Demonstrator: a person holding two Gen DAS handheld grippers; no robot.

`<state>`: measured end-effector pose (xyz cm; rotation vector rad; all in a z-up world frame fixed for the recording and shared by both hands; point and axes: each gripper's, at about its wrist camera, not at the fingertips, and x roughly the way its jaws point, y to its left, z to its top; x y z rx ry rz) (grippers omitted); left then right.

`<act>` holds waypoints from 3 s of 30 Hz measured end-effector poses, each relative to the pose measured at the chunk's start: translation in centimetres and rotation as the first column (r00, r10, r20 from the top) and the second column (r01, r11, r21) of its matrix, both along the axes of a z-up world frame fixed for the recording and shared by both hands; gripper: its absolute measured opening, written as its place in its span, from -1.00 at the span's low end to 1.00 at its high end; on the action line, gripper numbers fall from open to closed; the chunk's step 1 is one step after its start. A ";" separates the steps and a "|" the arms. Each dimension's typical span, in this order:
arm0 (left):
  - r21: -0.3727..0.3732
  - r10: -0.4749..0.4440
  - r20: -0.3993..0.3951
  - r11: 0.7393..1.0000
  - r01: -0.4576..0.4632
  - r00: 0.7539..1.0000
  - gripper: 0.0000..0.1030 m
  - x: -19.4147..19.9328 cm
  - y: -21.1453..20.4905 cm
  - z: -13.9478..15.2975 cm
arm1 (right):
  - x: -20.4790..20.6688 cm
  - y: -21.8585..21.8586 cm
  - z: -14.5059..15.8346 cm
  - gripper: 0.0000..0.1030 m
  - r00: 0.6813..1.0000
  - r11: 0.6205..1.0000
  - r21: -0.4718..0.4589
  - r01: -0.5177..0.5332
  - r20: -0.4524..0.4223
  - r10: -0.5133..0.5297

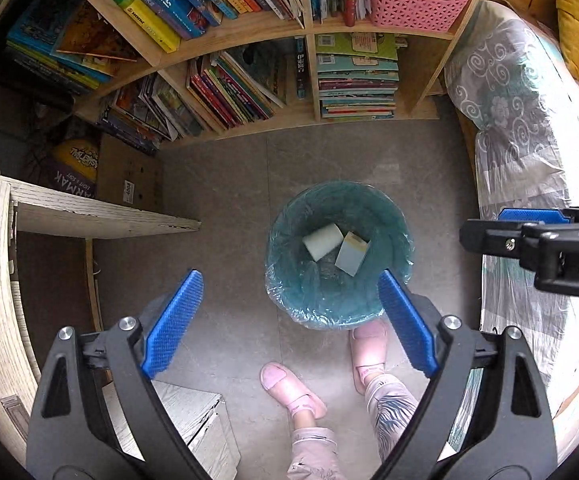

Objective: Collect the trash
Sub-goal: 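Return both tools from the wastebasket to the table, then grasp the floral box with left tool while right tool grasps the blue bag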

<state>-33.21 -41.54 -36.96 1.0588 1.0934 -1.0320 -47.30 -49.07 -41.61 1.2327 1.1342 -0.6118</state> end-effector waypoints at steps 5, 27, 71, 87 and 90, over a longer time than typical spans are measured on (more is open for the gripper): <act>-0.006 0.001 0.006 1.000 -0.001 1.000 0.69 -0.1 0.2 0.7 | -0.3 0.1 0.8 0.09 1.000 1.000 -0.010 -0.002 -0.003 0.002; -0.192 0.316 0.034 0.933 -0.304 0.948 0.72 8.4 9.3 17.8 | 7.7 1.5 19.1 0.36 0.925 0.938 -0.241 -0.249 0.227 0.304; -0.379 0.971 0.065 0.235 -0.895 0.228 0.87 35.8 44.7 27.9 | 53.8 28.8 30.0 0.51 0.372 0.379 -0.424 -0.823 0.101 0.923; -0.327 0.980 0.031 0.198 -0.924 0.199 0.87 39.1 46.1 25.0 | 58.4 30.2 27.3 0.51 0.377 0.339 -0.415 -0.844 -0.011 0.926; -0.319 0.979 0.035 0.202 -0.926 0.201 0.82 39.5 46.0 24.6 | 58.9 30.6 26.8 0.49 0.380 0.326 -0.427 -0.843 -0.046 0.924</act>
